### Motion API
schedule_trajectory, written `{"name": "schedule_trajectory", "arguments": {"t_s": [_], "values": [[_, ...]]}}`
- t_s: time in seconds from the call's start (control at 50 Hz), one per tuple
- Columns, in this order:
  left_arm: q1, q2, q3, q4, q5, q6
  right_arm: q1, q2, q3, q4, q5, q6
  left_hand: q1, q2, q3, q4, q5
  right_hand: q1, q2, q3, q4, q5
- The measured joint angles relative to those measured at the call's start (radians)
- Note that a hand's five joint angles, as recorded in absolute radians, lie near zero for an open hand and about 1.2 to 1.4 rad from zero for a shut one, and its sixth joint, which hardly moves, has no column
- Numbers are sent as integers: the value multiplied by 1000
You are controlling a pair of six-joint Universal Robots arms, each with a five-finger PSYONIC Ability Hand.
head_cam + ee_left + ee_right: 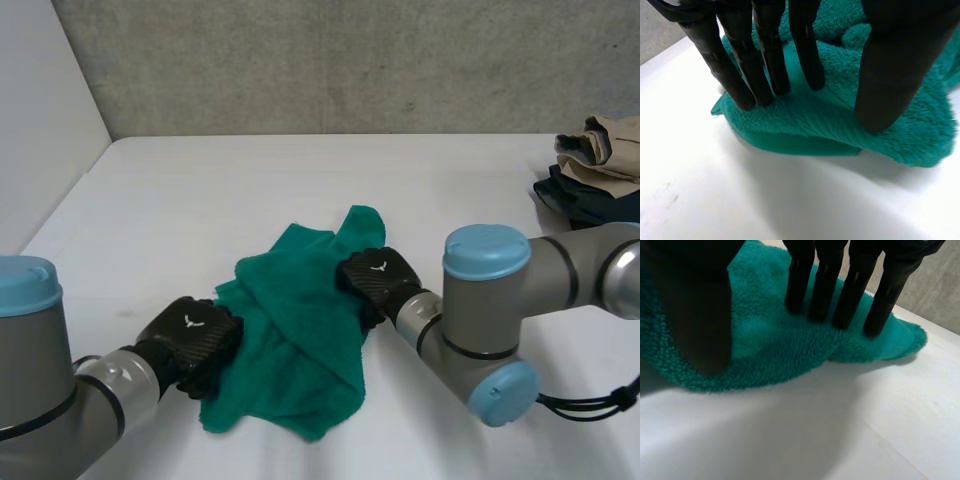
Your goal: Fold the laundry.
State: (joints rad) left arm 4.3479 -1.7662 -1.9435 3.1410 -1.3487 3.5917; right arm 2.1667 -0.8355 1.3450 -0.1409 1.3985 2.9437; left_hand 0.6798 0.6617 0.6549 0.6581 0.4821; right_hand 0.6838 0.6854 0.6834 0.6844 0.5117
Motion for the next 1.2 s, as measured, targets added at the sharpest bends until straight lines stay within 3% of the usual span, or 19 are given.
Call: {"name": "schedule_trajectory", "arguments": {"t_s": [0.02,0.06,0.26,0.42,0.46,0.54,0.64,0.72,0.96,1.2], "values": [[-1,-9,2,13,1,4,5,13,-12,-7,6,4,298,285,288,268,266,180,187,159,159,157],[-3,-25,9,40,3,8,12,32,-32,-23,19,10,498,492,491,488,484,411,436,421,422,410],[-19,-29,63,96,14,-24,-29,-18,-43,-50,138,10,498,533,532,536,508,429,494,501,510,474],[-4,132,86,74,26,-134,-126,-231,-25,4,100,-75,498,533,532,536,508,429,494,502,511,474],[2,165,86,71,31,-162,-147,-283,-42,24,61,-96,462,484,497,499,482,429,494,502,511,474],[-5,189,68,44,56,-204,-157,-301,-78,58,13,-104,-98,-32,-13,-21,-17,429,495,502,512,478],[-60,135,26,-14,78,-190,-141,-267,-93,99,1,-102,-200,-179,-172,-188,-188,429,494,502,512,483],[-100,74,-1,-14,80,-146,-131,-248,-83,113,8,-102,-206,-193,-188,-204,-210,429,494,502,513,483],[-216,-139,65,185,77,-73,-149,-252,7,90,17,-105,-206,-193,-187,-204,-206,429,494,502,513,483],[-310,-300,222,205,28,-48,-170,-257,81,60,13,-103,-203,-163,-156,-151,-149,429,495,502,513,483]]}}
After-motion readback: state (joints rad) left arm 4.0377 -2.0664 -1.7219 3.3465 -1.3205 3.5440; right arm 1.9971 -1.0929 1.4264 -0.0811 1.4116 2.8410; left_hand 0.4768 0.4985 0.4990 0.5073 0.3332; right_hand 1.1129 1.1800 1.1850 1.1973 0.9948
